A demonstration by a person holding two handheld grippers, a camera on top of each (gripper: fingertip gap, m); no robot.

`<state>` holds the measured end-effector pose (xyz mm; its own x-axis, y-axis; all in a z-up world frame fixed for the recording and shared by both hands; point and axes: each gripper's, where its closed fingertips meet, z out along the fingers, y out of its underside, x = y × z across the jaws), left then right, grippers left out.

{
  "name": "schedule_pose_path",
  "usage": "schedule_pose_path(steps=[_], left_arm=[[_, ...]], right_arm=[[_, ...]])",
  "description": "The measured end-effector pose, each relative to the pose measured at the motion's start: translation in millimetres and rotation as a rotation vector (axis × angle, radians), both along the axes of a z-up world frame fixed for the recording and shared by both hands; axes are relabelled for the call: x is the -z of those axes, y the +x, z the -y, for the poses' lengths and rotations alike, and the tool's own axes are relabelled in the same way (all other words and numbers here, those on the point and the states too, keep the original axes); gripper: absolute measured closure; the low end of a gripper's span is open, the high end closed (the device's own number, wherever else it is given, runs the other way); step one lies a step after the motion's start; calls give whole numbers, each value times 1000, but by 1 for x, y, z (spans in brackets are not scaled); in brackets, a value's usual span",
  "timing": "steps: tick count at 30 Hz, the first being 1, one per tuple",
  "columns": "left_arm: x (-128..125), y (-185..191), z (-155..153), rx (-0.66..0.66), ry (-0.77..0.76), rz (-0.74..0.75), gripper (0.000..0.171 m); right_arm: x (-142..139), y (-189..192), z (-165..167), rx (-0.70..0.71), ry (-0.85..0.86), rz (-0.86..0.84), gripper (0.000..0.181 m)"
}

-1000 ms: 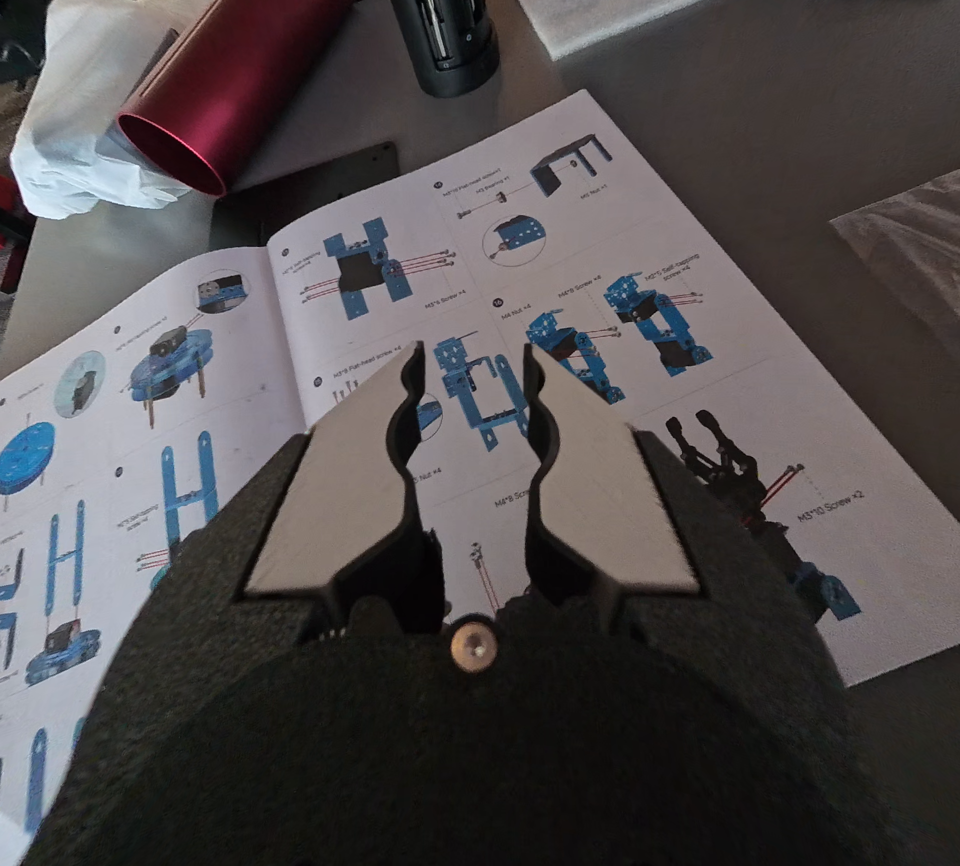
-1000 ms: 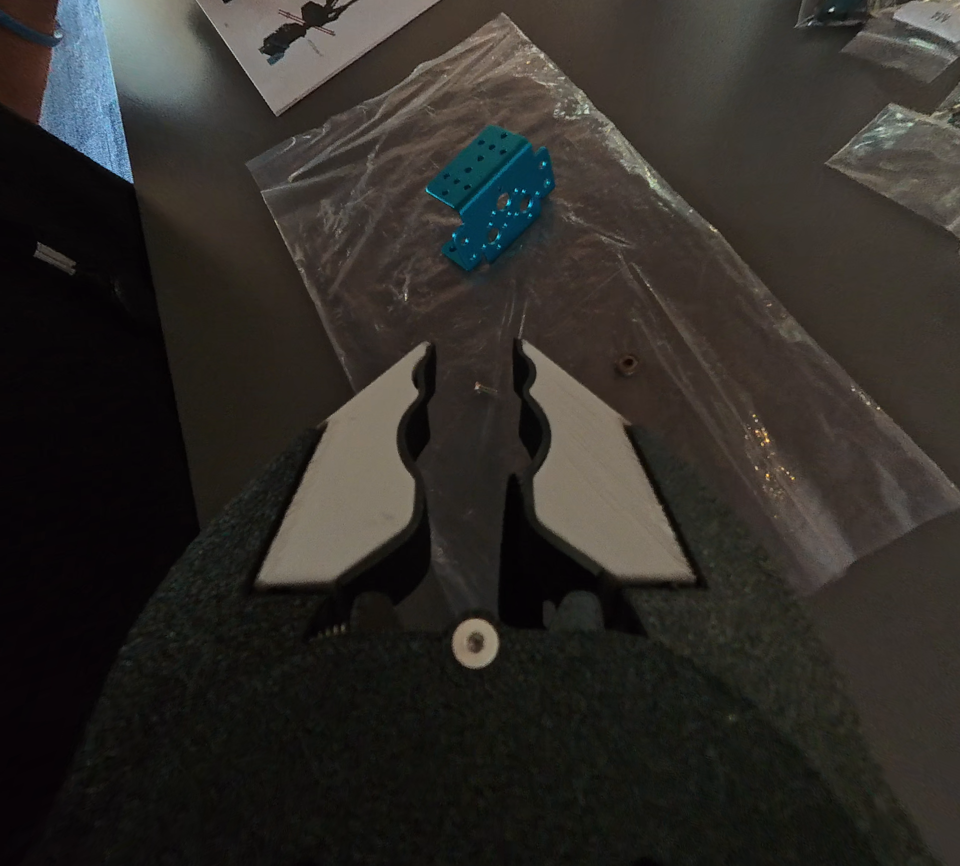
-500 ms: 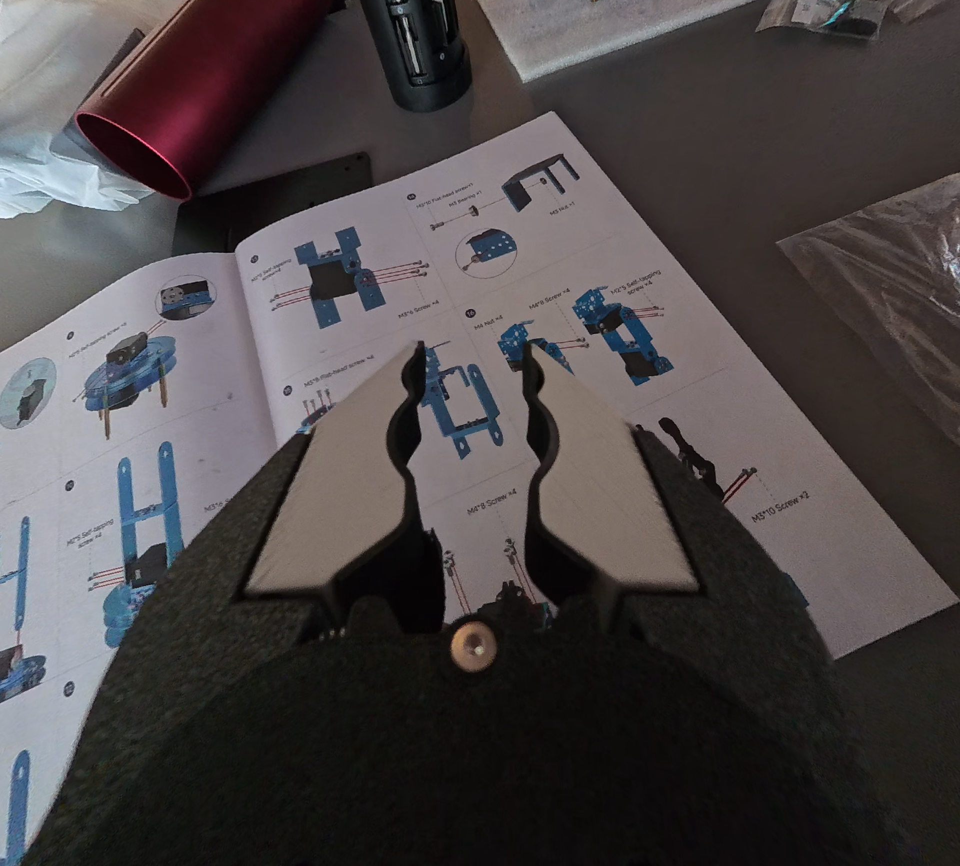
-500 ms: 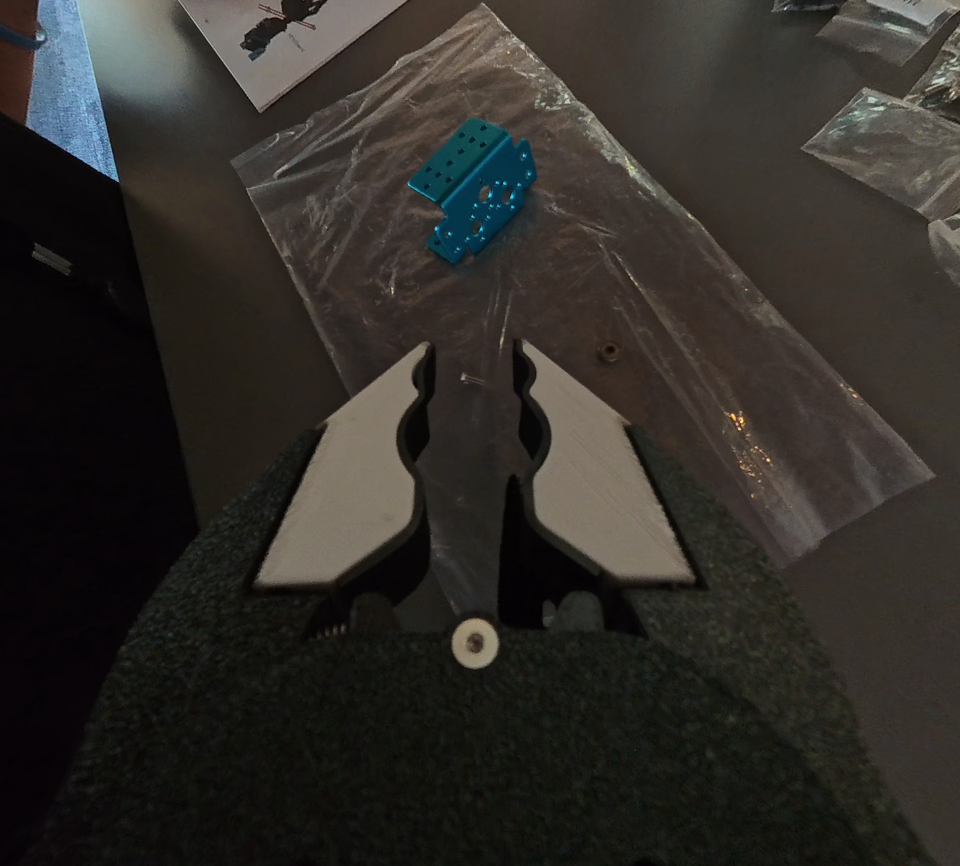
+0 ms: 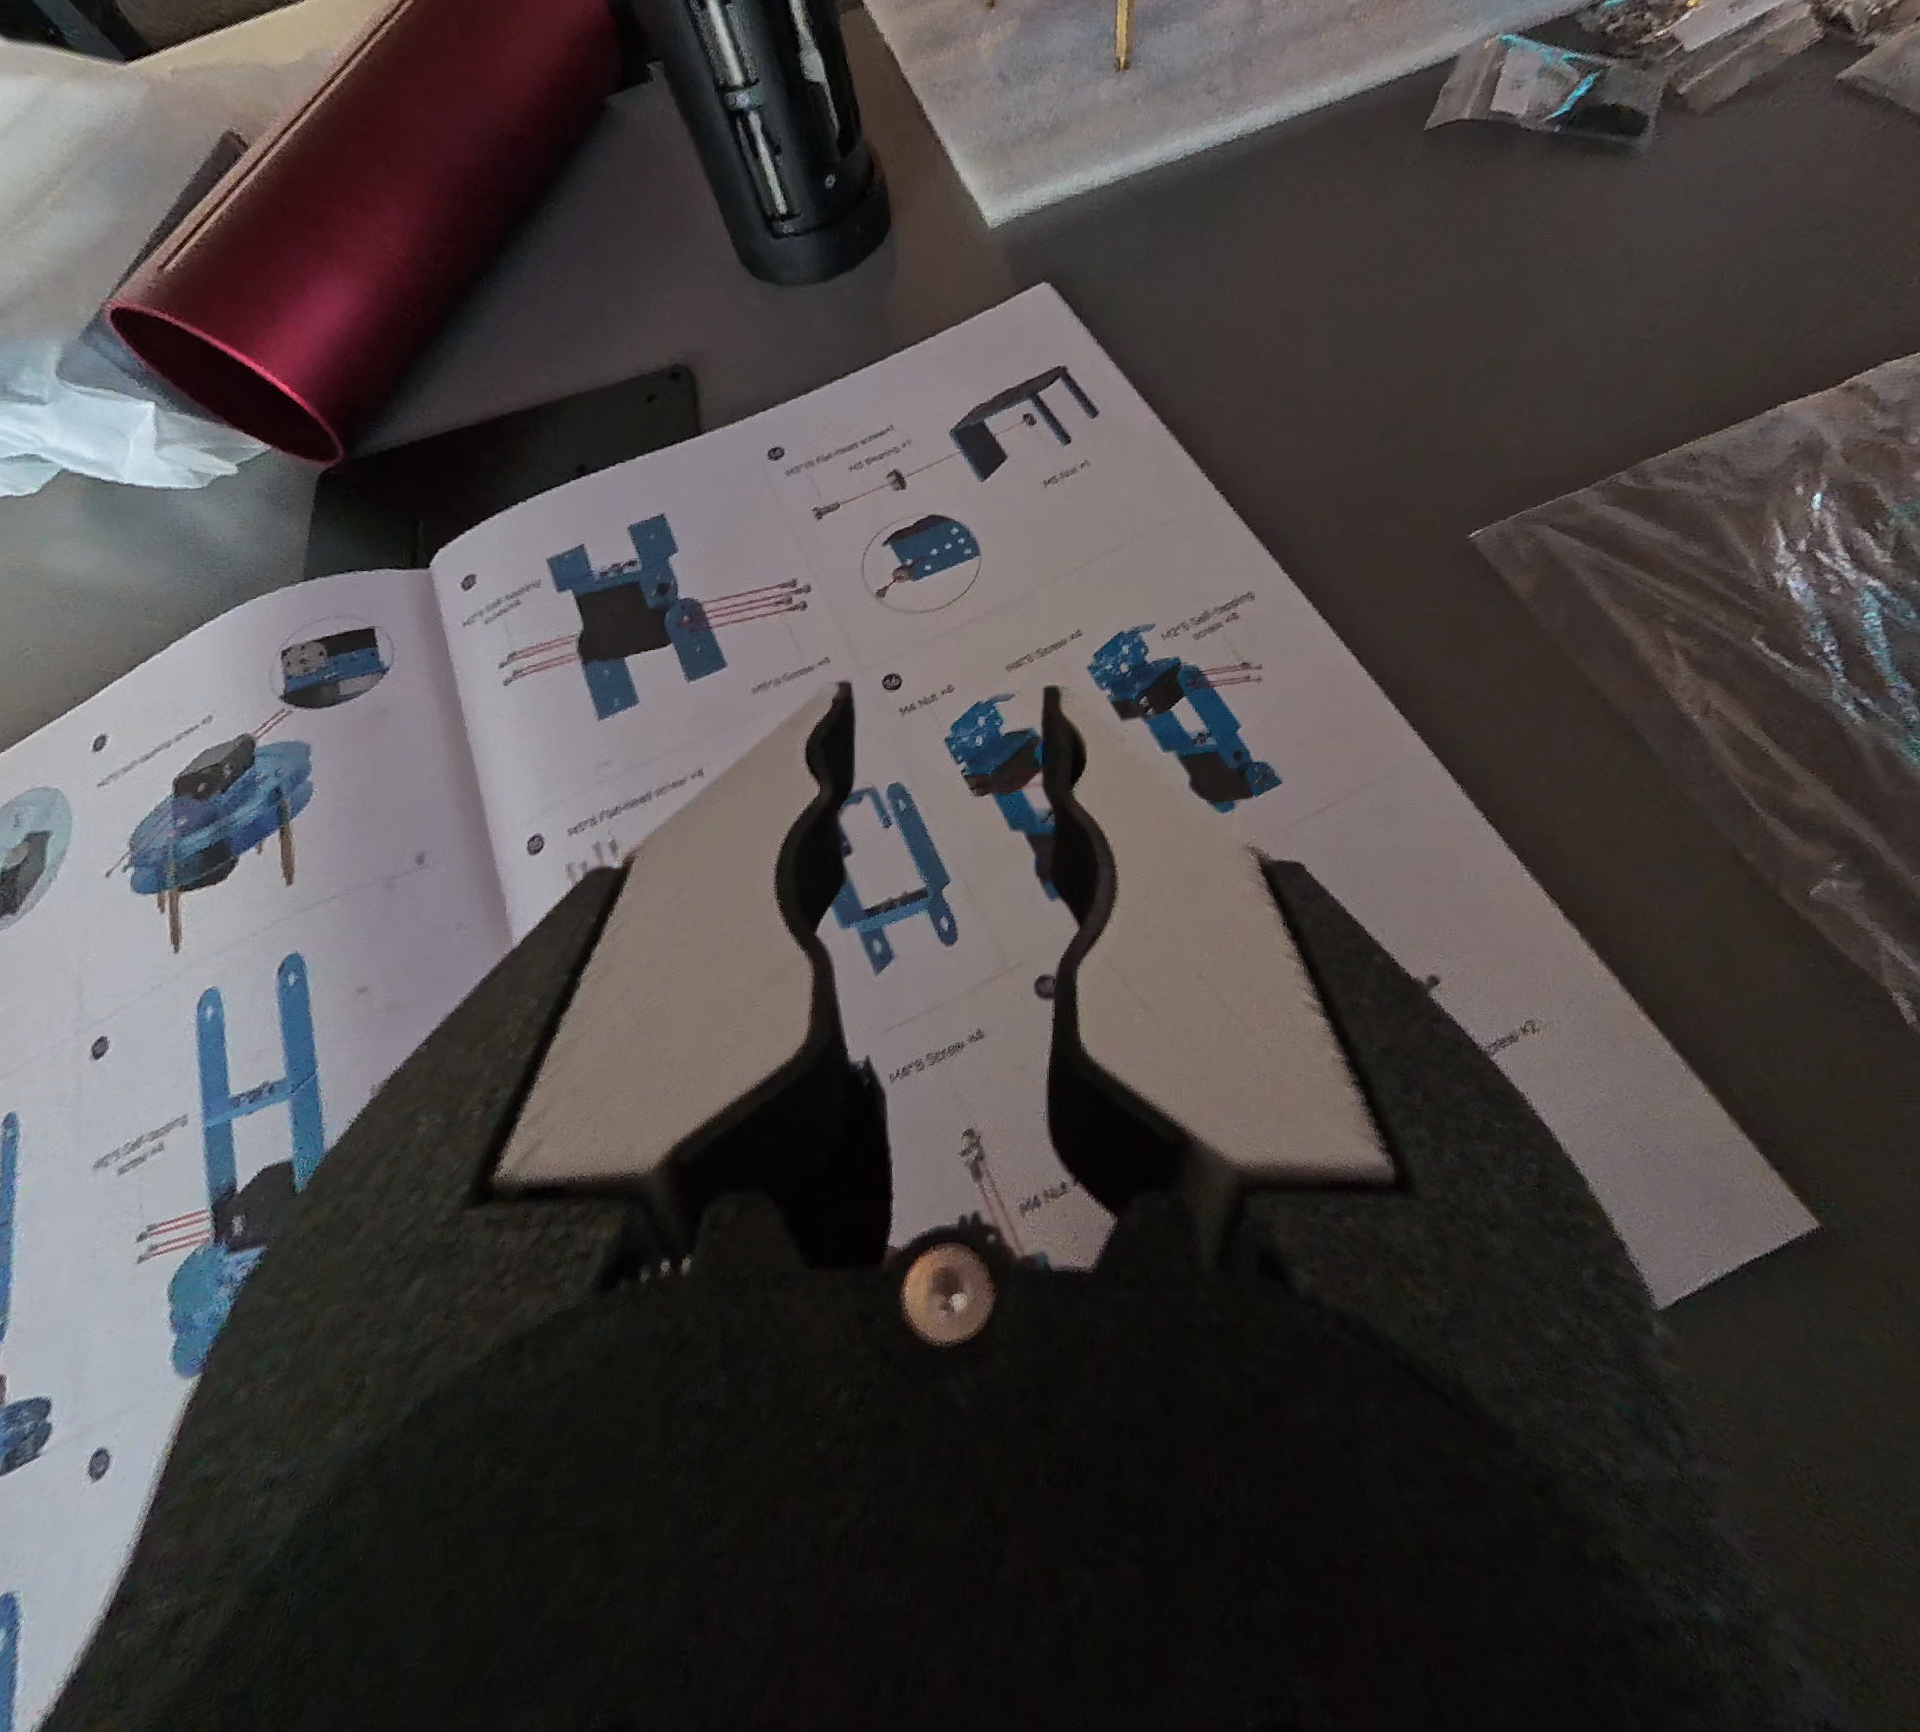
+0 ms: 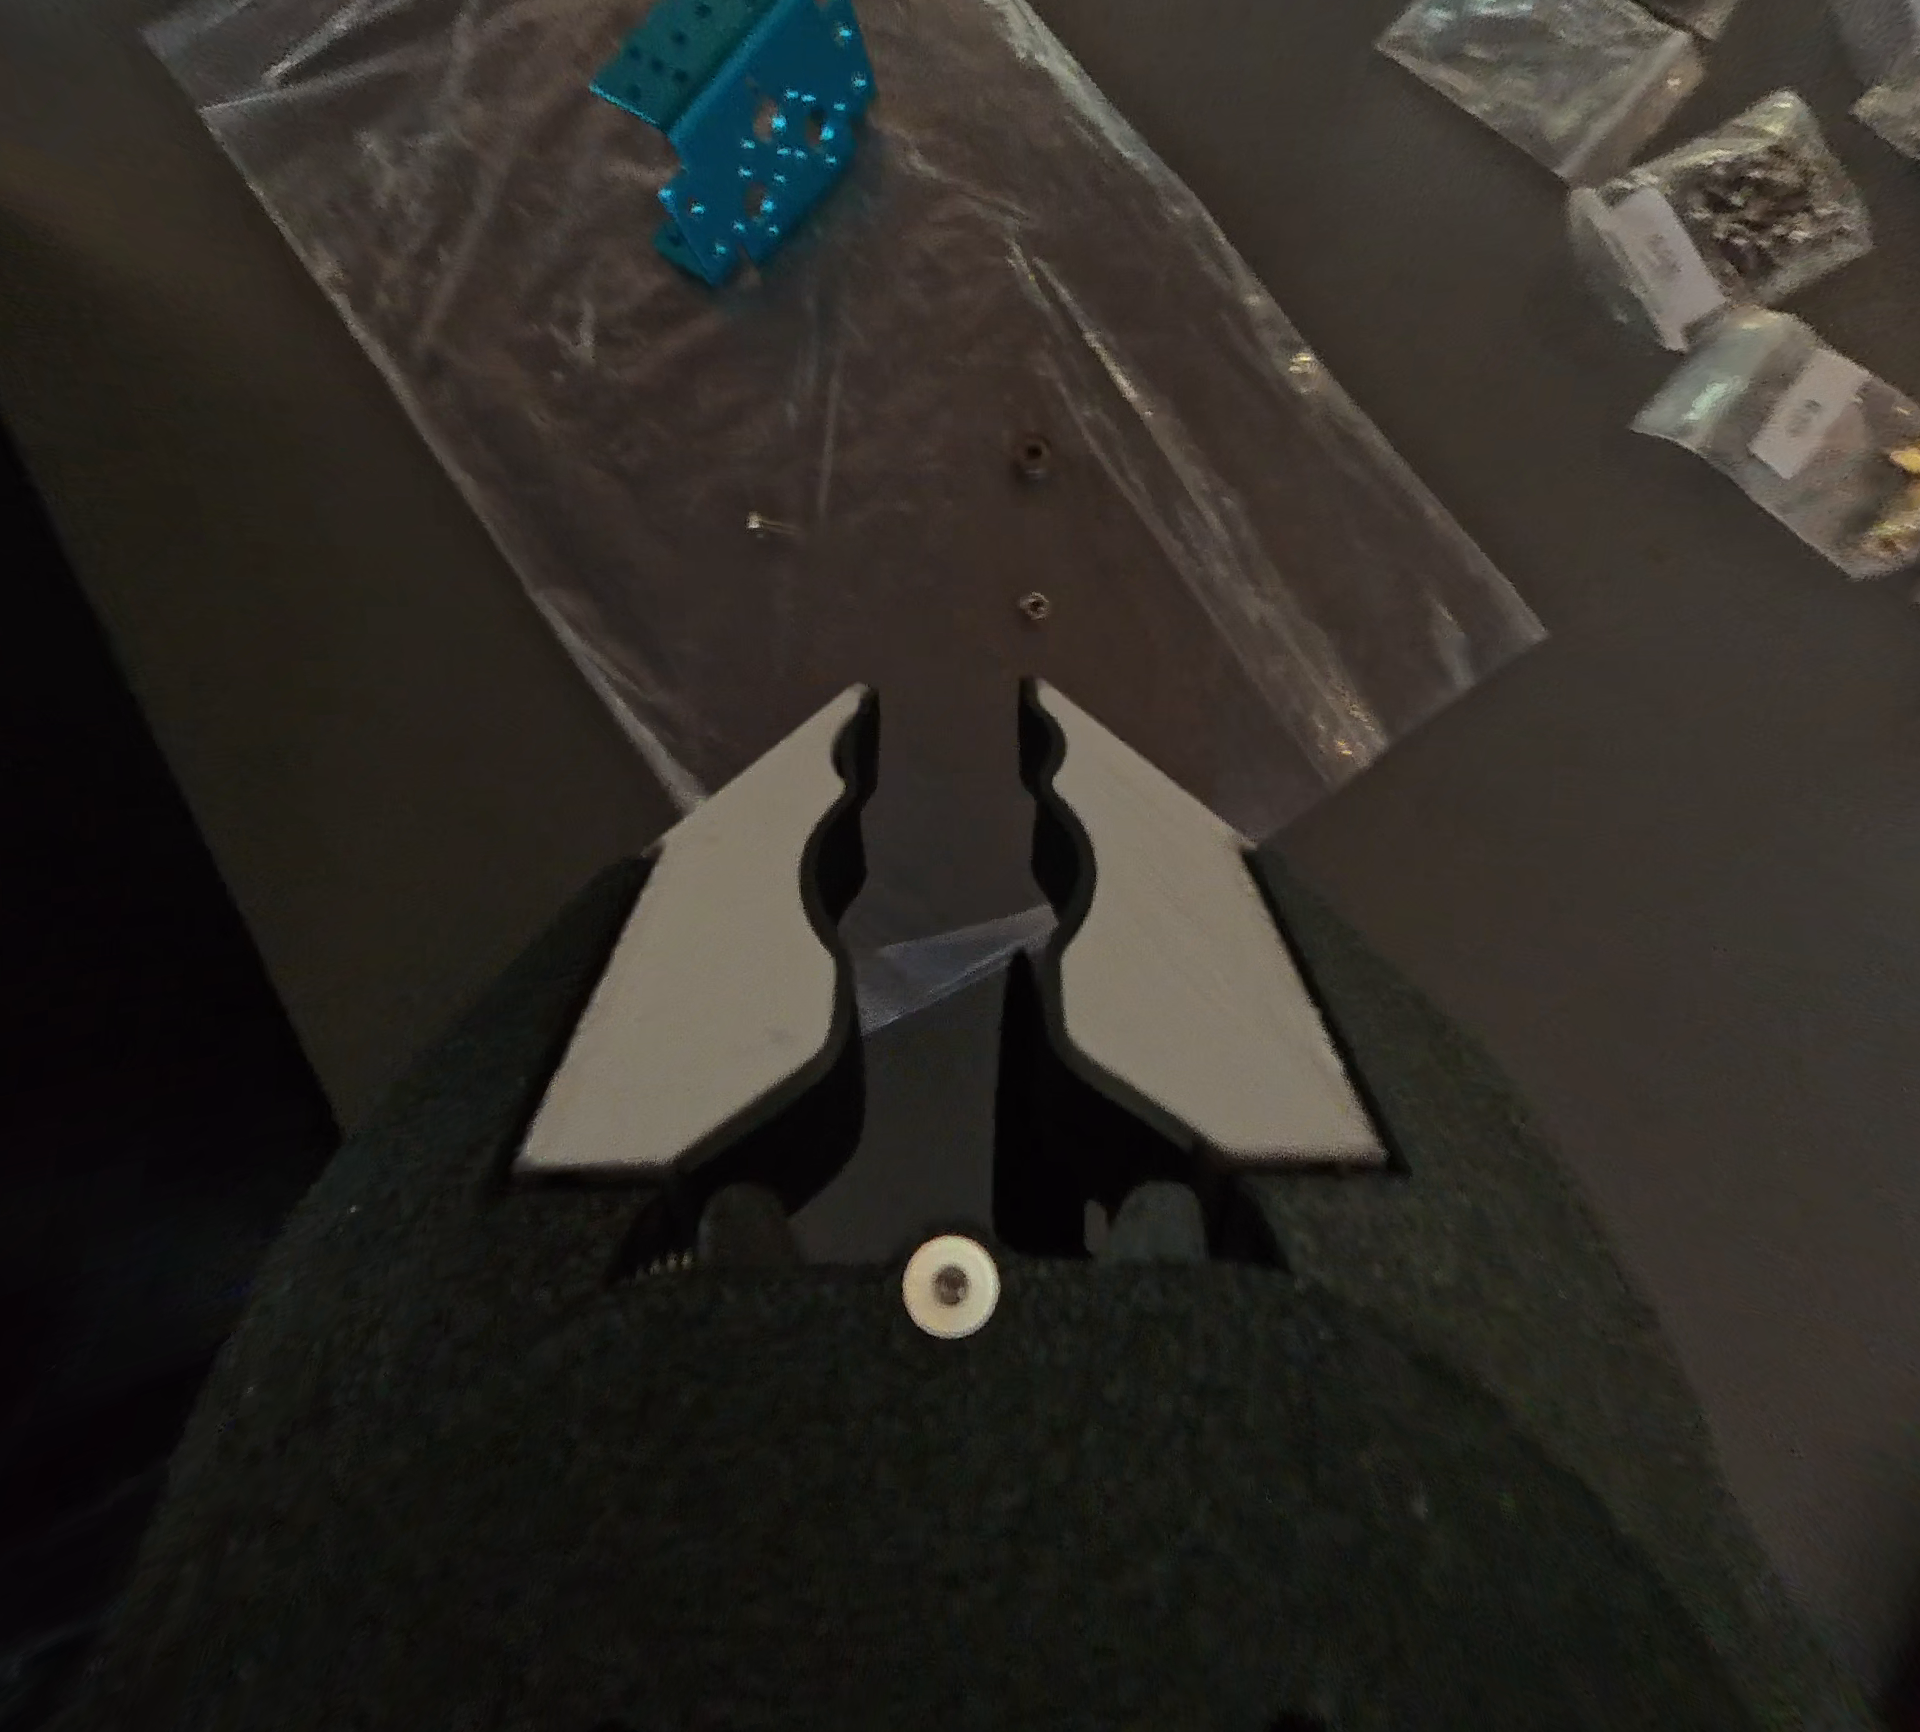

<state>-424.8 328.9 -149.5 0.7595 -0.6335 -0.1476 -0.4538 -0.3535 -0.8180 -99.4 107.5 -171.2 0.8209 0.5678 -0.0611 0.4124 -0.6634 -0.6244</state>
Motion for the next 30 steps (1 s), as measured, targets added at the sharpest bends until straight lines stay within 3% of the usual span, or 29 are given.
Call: schedule_pose_path(steps=[9,17,20,26,30], left_arm=[[-9,25,9,52,39,-32,136],[-11,29,19,57,35,-28,136],[-14,39,24,90,41,-2,136],[-30,94,63,347,61,117,136],[-42,150,108,607,125,170,136]], right_arm=[[10,-13,-43,10,93,23,156],[20,-24,-54,-70,58,42,161],[21,-24,-57,-78,58,49,171],[18,-28,-56,-58,32,-85,173],[-16,-45,-61,-12,55,-409,174]])
